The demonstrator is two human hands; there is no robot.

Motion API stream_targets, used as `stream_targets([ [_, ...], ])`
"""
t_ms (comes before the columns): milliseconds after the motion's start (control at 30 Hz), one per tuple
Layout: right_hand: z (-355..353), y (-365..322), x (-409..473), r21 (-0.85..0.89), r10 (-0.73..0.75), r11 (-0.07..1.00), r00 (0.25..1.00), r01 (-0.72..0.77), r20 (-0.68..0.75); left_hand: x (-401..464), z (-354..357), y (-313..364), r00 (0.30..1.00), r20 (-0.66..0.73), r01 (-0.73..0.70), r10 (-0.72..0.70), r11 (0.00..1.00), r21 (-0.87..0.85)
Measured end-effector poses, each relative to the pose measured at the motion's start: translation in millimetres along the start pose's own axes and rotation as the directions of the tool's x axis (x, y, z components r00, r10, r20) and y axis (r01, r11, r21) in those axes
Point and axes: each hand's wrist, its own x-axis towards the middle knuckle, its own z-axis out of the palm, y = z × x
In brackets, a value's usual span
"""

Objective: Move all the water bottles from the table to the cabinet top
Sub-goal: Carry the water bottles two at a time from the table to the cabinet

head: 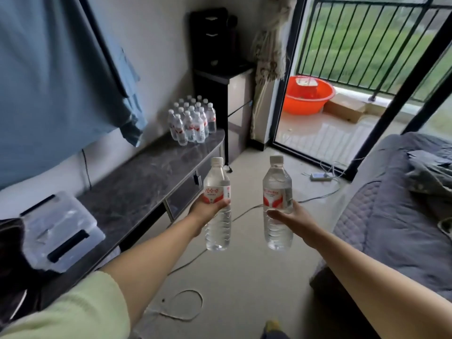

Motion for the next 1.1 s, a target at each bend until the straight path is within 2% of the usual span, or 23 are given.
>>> stream_targets([
  [233, -51.9, -13.8, 136.1, 0.025, -0.041, 0.999, 0.995, 0.039, 0.086, 118.9, 38.3, 49.9, 1.0, -0.005, -0.021, 0.021, 1.0, -0.006],
  [400, -100.3, -26.2, 245.0, -0.044, 0.0, 0.999, 0.985, 0.007, 0.171, 203.1, 65.0, 92.8, 0.998, -0.064, 0.019, -0.022, 0.999, -0.04],
  [500, -117.4, -32.9, 311.6, -0.059, 0.019, 0.998, 0.986, -0.009, 0.166, 246.3, 71.3, 108.9, 0.993, -0.105, 0.046, -0.052, 0.997, -0.064],
  [833, -62.2, -50.7, 487.3, -0.08, 0.096, 0.994, 0.948, -0.075, 0.304, 399.3, 16.1, 114.4, 0.951, -0.242, 0.173, -0.194, 0.979, -0.105],
  [1000, -24.1, -73.8, 572.9, -0.068, 0.114, 0.993, 0.949, -0.098, 0.296, 478.4, -28.6, 136.2, 0.958, -0.198, 0.195, -0.206, 0.978, -0.073],
  [1100, -0.2, -78.4, 620.2, -0.061, 0.153, 0.988, 0.945, -0.142, 0.29, 521.8, -46.7, 139.7, 0.938, -0.245, 0.222, -0.245, 0.968, -0.119],
])
